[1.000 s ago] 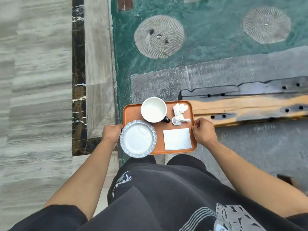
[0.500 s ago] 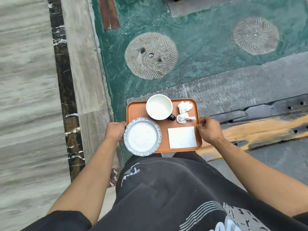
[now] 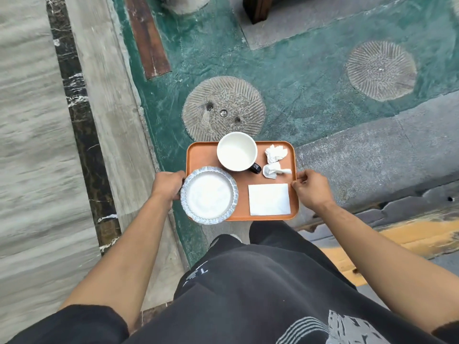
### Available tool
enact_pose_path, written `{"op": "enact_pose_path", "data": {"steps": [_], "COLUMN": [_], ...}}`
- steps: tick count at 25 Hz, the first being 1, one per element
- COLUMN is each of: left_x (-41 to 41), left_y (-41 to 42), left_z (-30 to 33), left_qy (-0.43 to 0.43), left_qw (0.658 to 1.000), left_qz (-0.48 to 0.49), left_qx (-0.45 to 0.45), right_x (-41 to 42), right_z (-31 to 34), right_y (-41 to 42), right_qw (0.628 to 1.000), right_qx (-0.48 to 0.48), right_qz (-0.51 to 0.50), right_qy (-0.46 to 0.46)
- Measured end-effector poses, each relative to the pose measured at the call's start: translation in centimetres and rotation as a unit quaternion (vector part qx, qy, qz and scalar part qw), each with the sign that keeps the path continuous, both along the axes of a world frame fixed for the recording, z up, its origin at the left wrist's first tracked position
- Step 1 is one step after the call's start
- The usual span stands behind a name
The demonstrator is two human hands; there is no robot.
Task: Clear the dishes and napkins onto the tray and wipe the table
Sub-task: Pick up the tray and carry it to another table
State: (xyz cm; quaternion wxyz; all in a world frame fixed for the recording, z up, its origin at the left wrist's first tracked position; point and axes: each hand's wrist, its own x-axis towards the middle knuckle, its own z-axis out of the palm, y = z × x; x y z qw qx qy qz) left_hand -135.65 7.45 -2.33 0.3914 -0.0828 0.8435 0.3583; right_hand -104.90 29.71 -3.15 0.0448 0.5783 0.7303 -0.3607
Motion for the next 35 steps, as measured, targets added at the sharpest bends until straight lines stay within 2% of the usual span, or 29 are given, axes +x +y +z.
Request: {"op": "enact_pose_path", "data": {"steps": [14, 25, 35], "left_x": [-18.6, -40.2, -56.6], "left_y": [23.5, 37.8, 50.1], "left_z": [1.4, 1.7, 1.5], "left_qy": [0.001, -0.024, -0.027], "left_qw": [0.998, 0.999, 0.999], "left_qz": [0.069, 0.026, 0.039], "left_qx": [-0.007, 0.007, 0.005], "right_x": [-21.9, -42.1, -58.5], "right_z": [2.5, 2.3, 2.3], "right_y": [26.1, 39.5, 50.6], "right_qw": [0.999, 1.0, 1.0], "right_qx": [-0.019, 0.006, -0.003], "right_qz": [0.042, 0.022, 0.009], "right_qy": [0.023, 0.011, 0.007]}}
